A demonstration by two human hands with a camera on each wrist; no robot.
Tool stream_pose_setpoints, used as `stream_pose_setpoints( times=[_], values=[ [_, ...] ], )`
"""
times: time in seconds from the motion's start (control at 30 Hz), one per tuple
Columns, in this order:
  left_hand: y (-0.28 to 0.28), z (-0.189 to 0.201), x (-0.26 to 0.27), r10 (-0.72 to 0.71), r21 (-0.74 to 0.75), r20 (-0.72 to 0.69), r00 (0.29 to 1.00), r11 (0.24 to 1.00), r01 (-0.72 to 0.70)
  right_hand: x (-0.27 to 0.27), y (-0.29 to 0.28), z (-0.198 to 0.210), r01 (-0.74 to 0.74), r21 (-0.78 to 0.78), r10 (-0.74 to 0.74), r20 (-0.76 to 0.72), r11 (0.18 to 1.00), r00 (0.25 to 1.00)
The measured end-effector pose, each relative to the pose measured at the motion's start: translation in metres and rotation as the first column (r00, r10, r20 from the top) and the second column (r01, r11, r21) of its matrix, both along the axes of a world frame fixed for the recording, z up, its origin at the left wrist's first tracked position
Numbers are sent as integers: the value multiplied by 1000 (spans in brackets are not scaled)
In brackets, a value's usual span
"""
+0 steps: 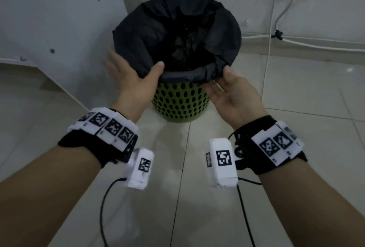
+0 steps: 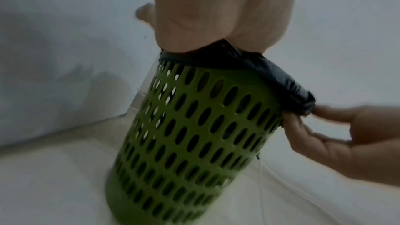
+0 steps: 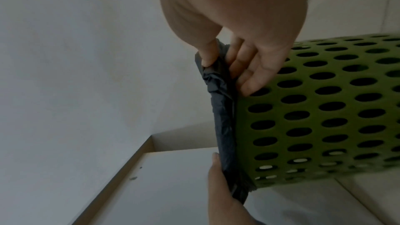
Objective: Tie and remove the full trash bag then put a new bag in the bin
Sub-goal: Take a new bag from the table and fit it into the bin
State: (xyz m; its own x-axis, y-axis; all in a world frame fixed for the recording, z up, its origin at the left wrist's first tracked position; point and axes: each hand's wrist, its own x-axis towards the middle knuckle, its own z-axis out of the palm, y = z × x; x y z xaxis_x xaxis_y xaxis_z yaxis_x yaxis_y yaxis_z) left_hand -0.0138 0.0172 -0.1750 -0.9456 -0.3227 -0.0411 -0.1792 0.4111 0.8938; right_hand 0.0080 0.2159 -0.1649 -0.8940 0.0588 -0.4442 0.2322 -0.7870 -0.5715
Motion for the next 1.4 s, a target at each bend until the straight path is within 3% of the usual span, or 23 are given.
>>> stream_pose_setpoints(
  times=[0.03,0.07,0.13,0.27,0.4,0.5,0.63,0.77,0.9,1.1,1.2,1.4],
  values=[
    [2,-1,-2,72,227,85,994,970,-90,0,-6,-3,24,-25,-24,0,999,1000],
    [5,1,-2,103,356,157,982,922,-154,1,-11,-5,48,-40,-48,3,998,999],
    [10,6,-3,104,428,217,971,884,-191,-1,-19,-8,91,-47,-90,19,995,996],
    [9,8,-4,109,382,153,982,910,-161,-1,-22,-3,52,-4,-51,67,999,996],
    [12,17,1,128,316,141,982,934,-167,4,-20,19,-22,-115,27,38,993,999],
    [13,18,-1,118,323,158,980,932,-164,-3,-30,24,22,-105,-16,56,994,998],
    [4,20,-9,51,312,183,982,944,-107,1,-34,11,-13,-125,8,-43,992,999],
    [-6,10,-17,85,316,158,984,940,-132,20,-37,-19,-156,25,158,-139,987,978],
    [-5,9,-17,53,315,141,989,944,-96,20,-38,-20,-104,151,111,-43,983,993],
    [-9,9,-19,47,294,145,988,952,-88,15,-40,4,13,-76,-9,48,997,999],
    [-8,13,-19,45,278,138,989,957,-82,20,-35,22,7,-191,3,54,982,999],
    [-11,11,-19,12,312,136,991,949,-54,16,-52,23,-23,-87,27,48,996,998]
  ],
)
